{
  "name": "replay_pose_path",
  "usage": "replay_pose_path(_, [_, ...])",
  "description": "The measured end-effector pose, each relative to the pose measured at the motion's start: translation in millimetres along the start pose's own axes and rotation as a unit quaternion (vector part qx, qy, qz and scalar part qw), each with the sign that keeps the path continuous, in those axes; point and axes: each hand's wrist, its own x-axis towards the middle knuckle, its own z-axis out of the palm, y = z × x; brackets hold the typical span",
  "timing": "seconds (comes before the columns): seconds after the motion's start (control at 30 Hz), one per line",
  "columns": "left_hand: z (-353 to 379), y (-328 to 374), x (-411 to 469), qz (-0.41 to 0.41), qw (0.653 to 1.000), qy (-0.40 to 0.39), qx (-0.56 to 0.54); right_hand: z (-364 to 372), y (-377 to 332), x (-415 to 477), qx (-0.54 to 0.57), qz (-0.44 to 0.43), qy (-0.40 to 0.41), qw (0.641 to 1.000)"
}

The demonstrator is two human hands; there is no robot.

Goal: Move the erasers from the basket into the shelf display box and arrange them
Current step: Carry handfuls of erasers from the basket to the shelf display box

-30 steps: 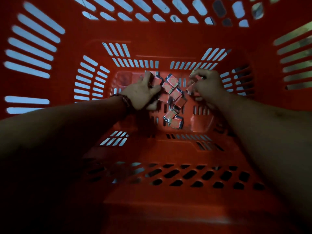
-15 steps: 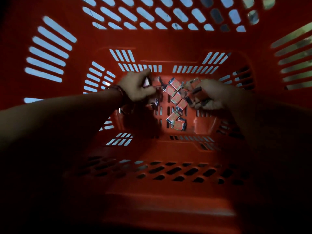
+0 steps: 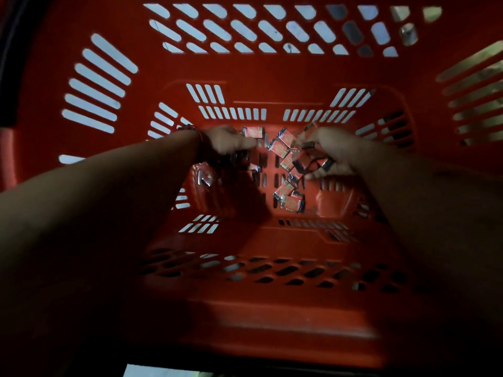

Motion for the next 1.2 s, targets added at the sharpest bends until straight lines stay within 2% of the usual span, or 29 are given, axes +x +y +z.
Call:
replay_pose_path(0.17, [6,7,-1,0.001,1.0,-0.018,0.004,9,1,7,-0.035,-0.004,0.017,0.999])
replay_pose_path(0.3, [1,7,4,0.03,0.996,0.051,0.071,13,1,12,-0.038,-0.016,0.046,0.998])
replay_pose_path(0.5, [5,7,4,0.045,0.994,0.047,0.088,13,0,17,-0.065,-0.019,0.064,0.996])
replay_pose_path(0.73, [-9,26,-25,0.097,0.97,0.086,0.204,20,-9,0,-0.066,-0.054,0.078,0.993])
replay_pose_path(0.87, [-25,50,-69,0.14,0.949,0.109,0.261,20,-23,-44,-0.069,-0.099,0.067,0.99])
replay_pose_path(1.03, [-40,88,-141,0.173,0.935,0.202,0.236,2,-40,-117,-0.073,-0.175,0.059,0.98])
replay_pose_path(1.13, [-40,120,-193,0.216,0.917,0.241,0.232,-10,-43,-182,-0.074,-0.256,0.065,0.962])
replay_pose_path(1.2, [-36,147,-231,0.25,0.901,0.26,0.241,-23,-41,-228,-0.057,-0.303,0.099,0.946])
